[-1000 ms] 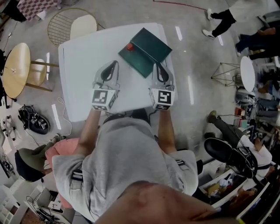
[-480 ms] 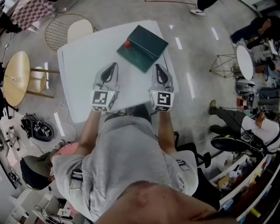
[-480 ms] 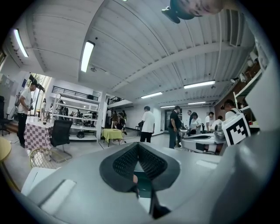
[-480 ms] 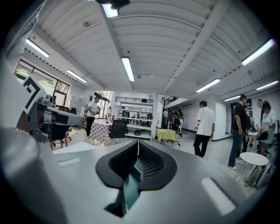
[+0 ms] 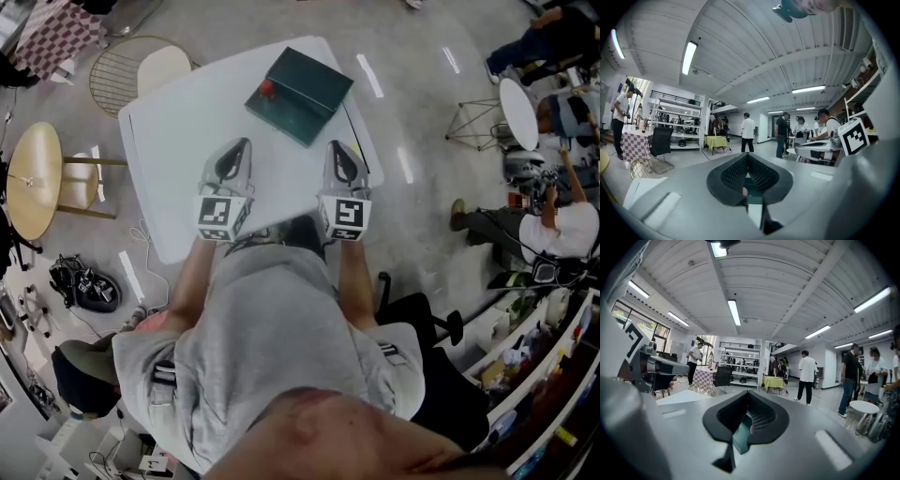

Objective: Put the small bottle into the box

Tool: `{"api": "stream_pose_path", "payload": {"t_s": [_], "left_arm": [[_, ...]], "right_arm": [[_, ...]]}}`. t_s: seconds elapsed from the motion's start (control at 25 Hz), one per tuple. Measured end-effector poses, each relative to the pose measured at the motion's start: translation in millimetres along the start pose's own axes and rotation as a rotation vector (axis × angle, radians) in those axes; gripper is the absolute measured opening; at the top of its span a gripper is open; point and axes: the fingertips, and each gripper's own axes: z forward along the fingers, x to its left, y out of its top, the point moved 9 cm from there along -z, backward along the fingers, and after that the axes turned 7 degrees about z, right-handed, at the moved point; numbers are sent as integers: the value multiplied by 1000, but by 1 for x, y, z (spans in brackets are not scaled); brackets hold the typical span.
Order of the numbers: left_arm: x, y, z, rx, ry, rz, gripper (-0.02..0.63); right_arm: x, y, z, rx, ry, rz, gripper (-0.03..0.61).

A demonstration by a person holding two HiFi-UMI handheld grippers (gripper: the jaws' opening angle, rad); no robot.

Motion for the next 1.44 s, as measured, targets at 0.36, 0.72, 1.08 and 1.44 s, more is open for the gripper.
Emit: {"api": "stream_pose_path", "payload": {"t_s": [0.36,0.72,1.08,1.44], "left_arm": [[1,-7,-7,9,-10,4,11],[4,-6,-5,2,-20,-5,11],[-8,-1,-6,-4,-19,0,11],[-4,-1,-7,1,-17,-4,11]], "right_arm": [[7,-7,-7,17,-9,9,3],[11,-7,-4,21,-8,3,3],[4,-4,-14,14,-4,-3,3],[8,-1,-11,9,3,-1,3]]}}
